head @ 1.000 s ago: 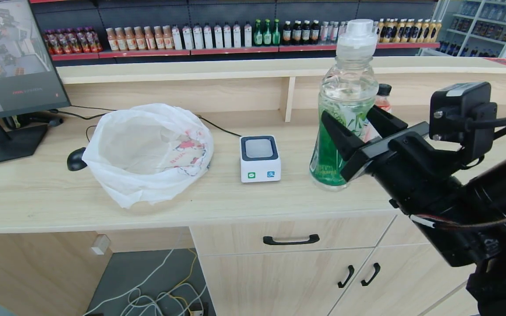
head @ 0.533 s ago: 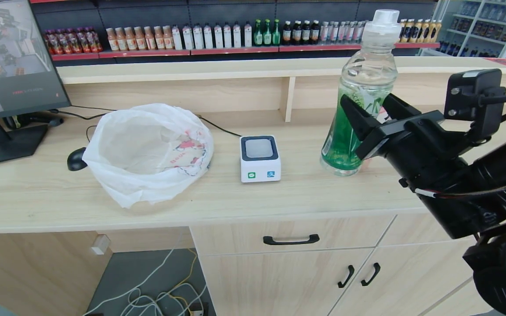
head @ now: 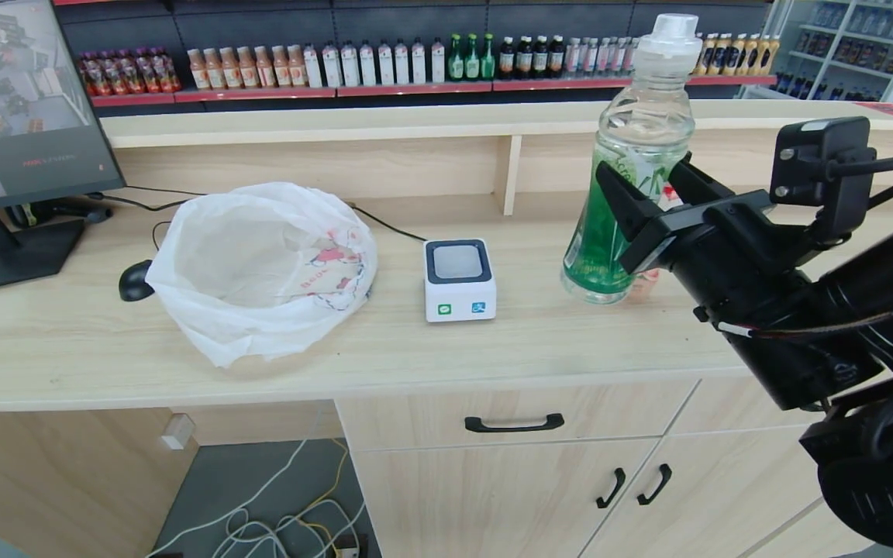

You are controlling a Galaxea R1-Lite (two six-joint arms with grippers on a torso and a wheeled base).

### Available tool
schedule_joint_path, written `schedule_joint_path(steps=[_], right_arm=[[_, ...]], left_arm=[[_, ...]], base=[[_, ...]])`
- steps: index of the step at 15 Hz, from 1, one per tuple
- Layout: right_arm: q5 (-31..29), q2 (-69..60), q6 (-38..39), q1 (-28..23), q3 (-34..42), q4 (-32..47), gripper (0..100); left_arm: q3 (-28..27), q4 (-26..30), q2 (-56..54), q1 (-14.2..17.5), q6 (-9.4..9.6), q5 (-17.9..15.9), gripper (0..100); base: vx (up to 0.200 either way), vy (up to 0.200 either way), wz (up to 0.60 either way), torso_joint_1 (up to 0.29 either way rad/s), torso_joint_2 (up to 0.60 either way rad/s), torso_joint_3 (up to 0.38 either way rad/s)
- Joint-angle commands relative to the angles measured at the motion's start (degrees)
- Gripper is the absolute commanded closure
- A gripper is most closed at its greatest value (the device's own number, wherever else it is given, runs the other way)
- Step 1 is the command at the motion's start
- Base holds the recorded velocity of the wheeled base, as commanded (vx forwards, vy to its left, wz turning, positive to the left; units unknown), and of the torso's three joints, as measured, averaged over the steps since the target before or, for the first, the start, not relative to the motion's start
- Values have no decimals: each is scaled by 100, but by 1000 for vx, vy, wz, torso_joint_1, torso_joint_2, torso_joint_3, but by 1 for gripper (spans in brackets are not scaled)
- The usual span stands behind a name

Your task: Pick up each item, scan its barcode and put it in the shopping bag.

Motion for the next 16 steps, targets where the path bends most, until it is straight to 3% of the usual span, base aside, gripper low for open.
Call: schedule_joint_path(steps=[1, 5, 16], right_arm=[[-13, 10, 52, -1, -8, -8, 100], [-13, -8, 69, -10, -8, -8, 100], [-13, 36, 166, -45, -25, -8, 100]], left_arm=[[0, 0, 0, 1, -1, 2, 0], [0, 0, 0, 1, -1, 2, 0], [0, 0, 0, 1, -19, 2, 0]], base=[[0, 0, 0, 0, 0, 0], [0, 0, 0, 0, 0, 0], [0, 200, 0, 4, 1, 2]])
